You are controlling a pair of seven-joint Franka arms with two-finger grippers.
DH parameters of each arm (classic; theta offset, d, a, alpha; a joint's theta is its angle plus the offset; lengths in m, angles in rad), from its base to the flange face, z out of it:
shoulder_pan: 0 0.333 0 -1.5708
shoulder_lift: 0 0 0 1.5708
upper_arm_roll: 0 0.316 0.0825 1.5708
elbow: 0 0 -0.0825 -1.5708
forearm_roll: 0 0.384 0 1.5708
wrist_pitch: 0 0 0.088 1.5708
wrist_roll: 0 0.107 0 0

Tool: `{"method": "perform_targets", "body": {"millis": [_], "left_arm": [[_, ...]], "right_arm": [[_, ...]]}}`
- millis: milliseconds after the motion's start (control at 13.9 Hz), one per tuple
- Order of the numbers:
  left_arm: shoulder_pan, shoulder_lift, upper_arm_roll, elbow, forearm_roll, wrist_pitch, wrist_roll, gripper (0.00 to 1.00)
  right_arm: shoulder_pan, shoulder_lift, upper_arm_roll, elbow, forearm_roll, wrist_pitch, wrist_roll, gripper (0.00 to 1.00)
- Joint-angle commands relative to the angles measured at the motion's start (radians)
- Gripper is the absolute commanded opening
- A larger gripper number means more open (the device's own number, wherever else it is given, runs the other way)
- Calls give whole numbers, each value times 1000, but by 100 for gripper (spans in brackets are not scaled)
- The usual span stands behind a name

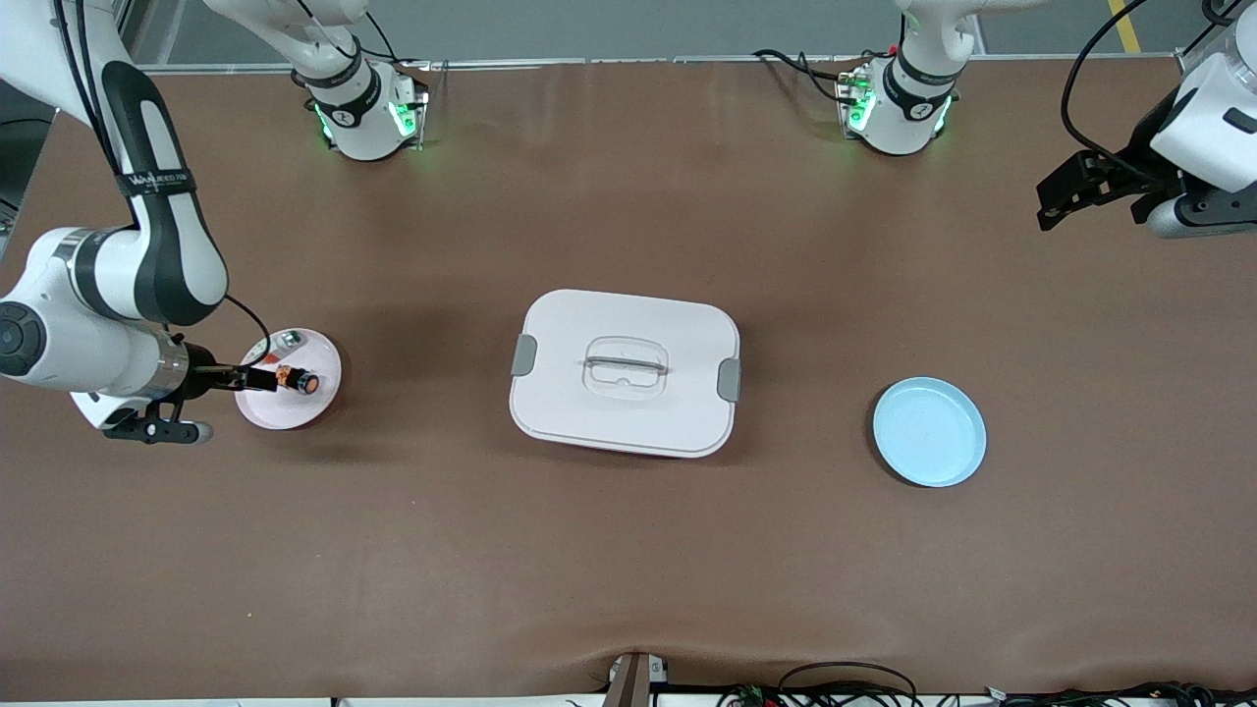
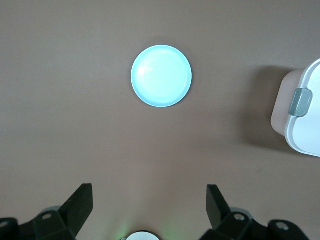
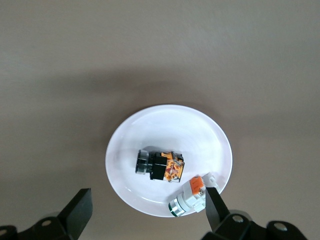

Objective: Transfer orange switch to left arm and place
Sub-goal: 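Lower the right gripper onto the white plate and grasp the black-orange switch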

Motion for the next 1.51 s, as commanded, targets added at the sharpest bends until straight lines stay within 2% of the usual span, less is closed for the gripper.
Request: {"method": "perform_targets", "body": {"millis": [0,216,433,1443], "left_arm": [[0,11,1,28,-17,-19,6,100],[-3,11,1,27,-17,-19,6,100],[-1,11,1,27,-15,-19,5,100],[-9,11,-2,28,-17,-19,8,100]], "right_arm": [[-32,0,12,-75,10,82,50,100],[-32,11,14,-138,17,185,77,100],[-29,51,15,-147,18,257,105,100],[-26,124,15,-177,18,266,91,100]]}}
